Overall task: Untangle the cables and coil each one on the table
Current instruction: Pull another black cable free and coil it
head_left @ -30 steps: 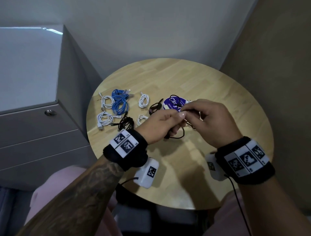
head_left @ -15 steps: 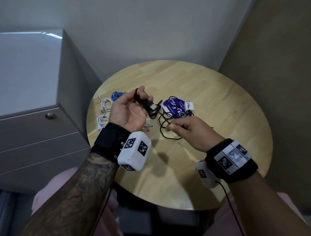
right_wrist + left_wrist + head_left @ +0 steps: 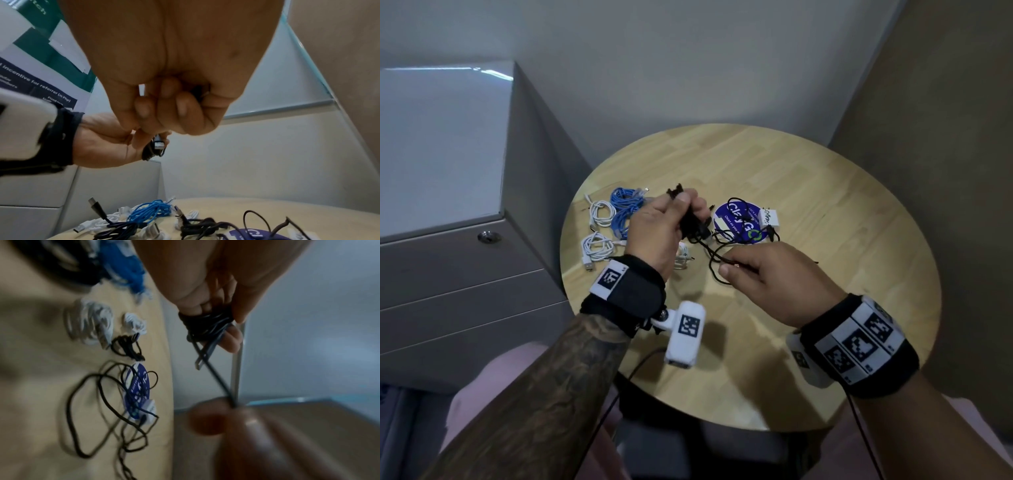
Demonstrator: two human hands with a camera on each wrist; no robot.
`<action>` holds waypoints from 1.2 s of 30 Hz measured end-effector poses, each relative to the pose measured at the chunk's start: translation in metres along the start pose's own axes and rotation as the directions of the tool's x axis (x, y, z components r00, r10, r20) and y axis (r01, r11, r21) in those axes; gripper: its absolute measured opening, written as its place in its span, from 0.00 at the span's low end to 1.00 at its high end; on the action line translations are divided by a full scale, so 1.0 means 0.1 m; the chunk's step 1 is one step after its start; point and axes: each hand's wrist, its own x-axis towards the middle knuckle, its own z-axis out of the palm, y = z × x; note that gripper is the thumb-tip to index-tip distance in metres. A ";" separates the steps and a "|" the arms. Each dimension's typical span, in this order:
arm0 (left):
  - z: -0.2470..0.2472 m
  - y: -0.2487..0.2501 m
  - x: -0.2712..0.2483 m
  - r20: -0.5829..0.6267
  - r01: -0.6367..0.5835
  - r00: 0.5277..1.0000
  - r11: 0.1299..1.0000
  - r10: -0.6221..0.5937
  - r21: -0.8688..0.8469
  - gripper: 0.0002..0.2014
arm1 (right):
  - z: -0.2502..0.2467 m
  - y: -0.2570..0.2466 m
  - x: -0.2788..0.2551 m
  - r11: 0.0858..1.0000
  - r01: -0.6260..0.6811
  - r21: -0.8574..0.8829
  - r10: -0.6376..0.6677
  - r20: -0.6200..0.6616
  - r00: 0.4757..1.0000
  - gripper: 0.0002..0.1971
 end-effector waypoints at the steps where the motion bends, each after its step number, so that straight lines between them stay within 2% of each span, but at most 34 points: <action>1: 0.01 -0.01 0.00 0.012 0.012 1.000 1.000 -0.012 0.006 0.08 | -0.02 0.01 -0.01 1.000 0.000 -0.004 -0.001 -0.020 1.000 0.12; 4: 0.01 0.03 0.04 0.017 0.123 0.992 0.986 -0.122 -0.110 0.11 | -0.03 0.05 -0.03 0.999 -0.038 0.013 0.038 -0.005 0.999 0.11; 7: 0.01 0.05 0.06 -0.023 0.197 0.977 0.936 -0.213 -0.291 0.15 | 0.04 0.04 -0.03 0.997 -0.078 0.004 0.077 0.113 0.991 0.12; 9: 0.03 0.03 0.03 -0.014 0.210 0.973 0.904 -0.232 -0.372 0.15 | 0.09 -0.03 -0.02 0.998 -0.053 -0.018 0.055 0.154 0.987 0.13; 11: 0.03 -0.01 0.01 0.023 0.220 0.974 0.905 -0.227 -0.364 0.14 | 0.12 -0.10 0.00 0.999 -0.024 -0.041 0.030 0.161 0.986 0.15; 13: 0.05 -0.06 0.00 0.045 0.195 0.981 0.952 -0.189 -0.235 0.12 | 0.13 -0.13 0.02 0.998 -0.001 -0.067 0.010 0.142 0.990 0.16; 15: 0.04 -0.11 -0.02 0.060 0.102 0.993 0.992 -0.106 0.076 0.10 | 0.09 -0.12 0.02 0.996 0.019 -0.089 -0.015 0.042 0.999 0.12; 17: 0.06 -0.16 -0.09 0.191 -0.003 0.978 0.903 -0.087 0.429 0.10 | -0.01 -0.05 0.01 0.990 0.043 -0.134 -0.060 -0.128 0.990 0.12; 19: 0.10 -0.18 -0.20 0.355 -0.008 0.906 0.831 -0.229 0.555 0.13 | -0.13 0.07 0.02 0.967 0.066 -0.244 -0.123 -0.226 0.966 0.11; 21: 0.16 -0.19 -0.28 0.436 0.057 0.828 0.827 -0.352 0.560 0.15 | -0.19 0.18 0.02 0.941 0.027 -0.337 -0.122 -0.262 0.957 0.10; 22: 0.19 -0.19 -0.31 0.450 0.070 0.812 0.828 -0.371 0.557 0.15 | -0.18 0.23 0.03 0.936 0.006 -0.351 -0.109 -0.274 0.955 0.11; 24: 0.21 -0.18 -0.32 0.435 0.125 0.821 0.860 -0.370 0.495 0.16 | -0.13 0.28 0.02 0.960 0.022 -0.278 -0.101 -0.272 0.957 0.13; 26: 0.22 -0.14 -0.29 0.369 0.260 0.842 0.895 -0.394 0.364 0.17 | -0.07 0.27 0.03 1.000 0.026 0.008 -0.024 -0.207 0.978 0.15; 28: 0.20 -0.07 -0.26 0.344 0.375 0.832 0.899 -0.434 0.226 0.18 | -0.05 0.22 0.06 0.962 -0.023 0.273 0.056 -0.113 0.992 0.15; 31: 0.19 0.02 -0.27 0.395 0.509 0.781 0.860 -0.483 0.045 0.18 | -0.05 0.11 0.06 0.923 -0.035 0.384 0.067 -0.072 0.995 0.08; 32: 0.18 0.04 -0.28 0.416 0.535 0.766 0.845 -0.490 0.011 0.18 | -0.07 0.08 0.05 0.912 -0.046 0.408 0.075 -0.057 0.996 0.08; 36: 0.16 0.04 -0.29 0.508 0.550 0.710 0.835 -0.488 0.033 0.18 | -0.14 0.09 0.01 0.848 -0.101 0.520 0.107 0.019 0.994 0.17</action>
